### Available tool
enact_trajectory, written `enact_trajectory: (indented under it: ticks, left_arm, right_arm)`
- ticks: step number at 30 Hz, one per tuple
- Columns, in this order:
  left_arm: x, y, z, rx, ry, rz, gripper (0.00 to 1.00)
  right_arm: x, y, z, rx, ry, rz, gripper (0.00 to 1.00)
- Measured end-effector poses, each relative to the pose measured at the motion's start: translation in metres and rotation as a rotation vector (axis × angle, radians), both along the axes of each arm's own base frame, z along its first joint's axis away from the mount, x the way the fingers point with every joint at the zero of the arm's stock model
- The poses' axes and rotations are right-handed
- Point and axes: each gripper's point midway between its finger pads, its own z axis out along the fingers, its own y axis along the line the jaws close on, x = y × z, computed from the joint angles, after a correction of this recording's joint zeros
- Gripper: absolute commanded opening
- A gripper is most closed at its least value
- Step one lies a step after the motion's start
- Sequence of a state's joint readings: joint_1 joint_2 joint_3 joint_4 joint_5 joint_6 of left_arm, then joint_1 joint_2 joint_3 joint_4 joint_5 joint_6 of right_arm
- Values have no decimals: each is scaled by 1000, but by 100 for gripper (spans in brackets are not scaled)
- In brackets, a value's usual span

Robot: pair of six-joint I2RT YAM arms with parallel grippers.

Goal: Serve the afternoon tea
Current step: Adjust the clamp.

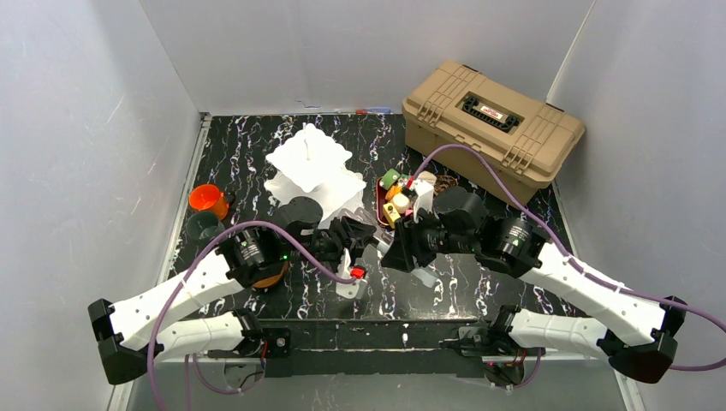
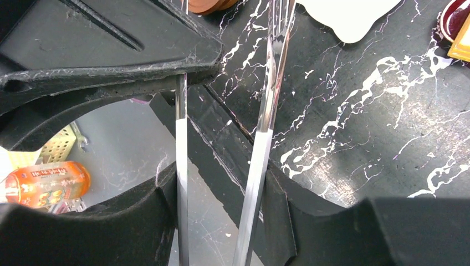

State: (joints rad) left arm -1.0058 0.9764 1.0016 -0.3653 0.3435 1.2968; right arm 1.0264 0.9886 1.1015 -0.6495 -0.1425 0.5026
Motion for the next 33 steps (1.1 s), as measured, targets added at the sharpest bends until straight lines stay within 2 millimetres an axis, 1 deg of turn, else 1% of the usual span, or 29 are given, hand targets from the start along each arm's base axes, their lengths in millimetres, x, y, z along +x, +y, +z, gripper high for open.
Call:
enact_trajectory:
  ticks: [1,4,6,7,9,14,26,29,32,33]
  left_arm:
    - [0,0,-1,2,5,3,0]
    - [0,2,-1,0,-3,6,0]
    - [0,4,1,-6,-11,14,0]
    - [1,5,3,-13,-14,18,0]
    - [1,6,6,-28,-23,24,0]
    - [0,8,0,-35,-29,21,0]
    - [0,5,-2,-34,-86,8,0]
    - [0,5,-4,-26,-93,10,0]
    - [0,5,-6,-21,-98,12,0]
    - [0,5,-7,-20,-99,13,3]
  right_arm:
    - [0,1,0,5,5,-2,56]
    - [1,2,-1,14,14,-14,75]
    - [4,0,-4,4,23,-39,97]
    - [4,-1,-6,2,31,-49,98]
    - [3,-1,-5,9,30,-53,99]
    - [2,-3,3,45,30,-70,98]
    - [6,0,1,73,86,-141,98]
    - [7,1,-1,75,88,-151,96]
    - [9,2,-3,70,88,-157,91]
    - [9,2,-3,68,87,-160,89]
